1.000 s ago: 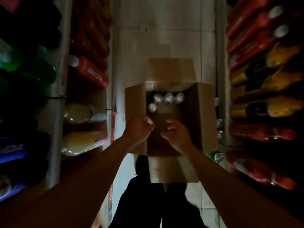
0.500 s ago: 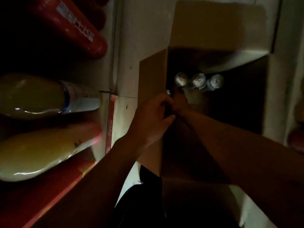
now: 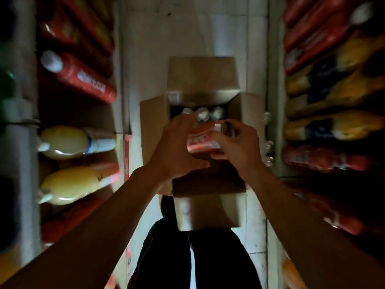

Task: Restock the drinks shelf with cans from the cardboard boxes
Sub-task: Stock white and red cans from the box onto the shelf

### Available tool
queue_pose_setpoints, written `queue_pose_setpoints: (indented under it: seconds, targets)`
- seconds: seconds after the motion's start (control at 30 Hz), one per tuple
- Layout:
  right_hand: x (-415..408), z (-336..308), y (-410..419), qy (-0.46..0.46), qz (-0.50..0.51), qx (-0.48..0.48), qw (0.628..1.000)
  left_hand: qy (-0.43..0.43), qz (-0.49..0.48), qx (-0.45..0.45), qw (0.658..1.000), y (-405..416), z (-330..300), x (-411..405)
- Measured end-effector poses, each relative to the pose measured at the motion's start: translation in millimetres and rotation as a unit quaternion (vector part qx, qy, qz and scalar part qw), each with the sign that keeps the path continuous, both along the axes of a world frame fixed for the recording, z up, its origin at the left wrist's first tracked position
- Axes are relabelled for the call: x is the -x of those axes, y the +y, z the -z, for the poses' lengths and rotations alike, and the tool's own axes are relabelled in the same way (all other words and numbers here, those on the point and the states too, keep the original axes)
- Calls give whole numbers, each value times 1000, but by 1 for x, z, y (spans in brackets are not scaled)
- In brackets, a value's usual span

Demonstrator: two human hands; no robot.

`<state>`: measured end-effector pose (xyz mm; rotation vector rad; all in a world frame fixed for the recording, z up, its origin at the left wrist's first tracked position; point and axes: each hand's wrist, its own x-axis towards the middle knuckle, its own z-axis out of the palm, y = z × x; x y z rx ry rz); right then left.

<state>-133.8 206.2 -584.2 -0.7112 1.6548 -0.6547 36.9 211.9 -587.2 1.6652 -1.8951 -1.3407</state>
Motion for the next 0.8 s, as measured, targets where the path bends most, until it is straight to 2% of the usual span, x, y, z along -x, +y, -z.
queue_pose_setpoints:
  seconds: [0.03, 0.07, 0.13, 0.2, 0.3, 0.4, 0.57, 0.67, 0.8]
  targets:
    - [8, -28, 2, -2, 7, 5, 1000, 4, 25, 12, 1000, -3, -17, 7]
    - [20, -83, 5, -1, 27, 15, 1000, 15, 56, 14, 998, -10, -62, 22]
    - [28, -147, 6, 20, 20, 38, 999, 44, 70, -4, 997, -20, -115, 36]
    - [45, -232, 14, 52, 35, 56, 996, 71, 100, 13, 992, -26, -194, 56]
    - [68, -356, 46, 121, 30, 83, 989, 92, 188, -17, 978, -25, -307, 86]
    - [85, -461, 95, 207, 43, 103, 972, 99, 257, -5, 961, -6, -395, 118]
    - [114, -551, 187, 273, 141, 148, 940, 174, 316, 51, 931, 56, -487, 178]
    - [129, -597, 238, 334, 224, 204, 893, 219, 355, 54, 907, 99, -524, 218]
    - [146, -632, 292, 352, 336, 252, 836, 285, 372, 66, 881, 145, -569, 266]
